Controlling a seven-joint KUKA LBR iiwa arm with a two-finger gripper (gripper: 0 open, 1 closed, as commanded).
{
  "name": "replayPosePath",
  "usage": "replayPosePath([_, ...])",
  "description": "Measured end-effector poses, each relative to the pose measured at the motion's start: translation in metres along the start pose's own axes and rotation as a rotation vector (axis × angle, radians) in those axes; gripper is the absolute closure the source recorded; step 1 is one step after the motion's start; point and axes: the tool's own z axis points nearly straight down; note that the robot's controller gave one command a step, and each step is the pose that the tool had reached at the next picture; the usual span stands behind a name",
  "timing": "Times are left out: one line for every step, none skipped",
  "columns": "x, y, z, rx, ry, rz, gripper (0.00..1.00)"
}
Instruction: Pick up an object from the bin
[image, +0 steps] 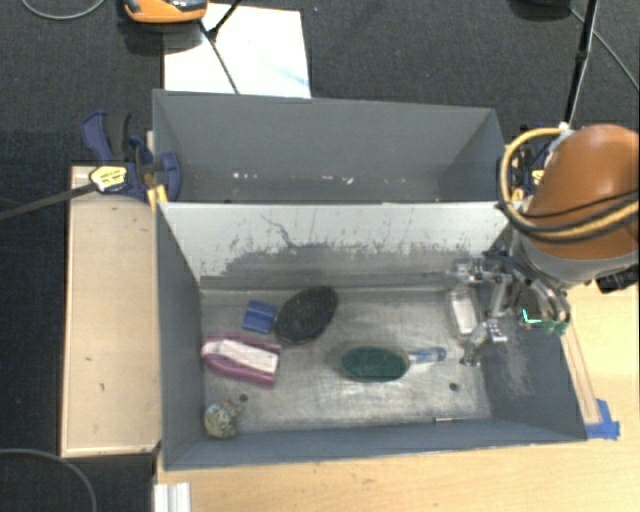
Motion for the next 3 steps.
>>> replayPosePath([0.022, 0.033, 0.151, 0.000, -0.002, -0.076, 0.00])
replayPosePath([0.026, 0.069, 0.117, -0.001, -0.011, 0.020, 0.00])
replayPosePath([0.015, 0.075, 0.115, -0.001, -0.011, 0.209, 0.00])
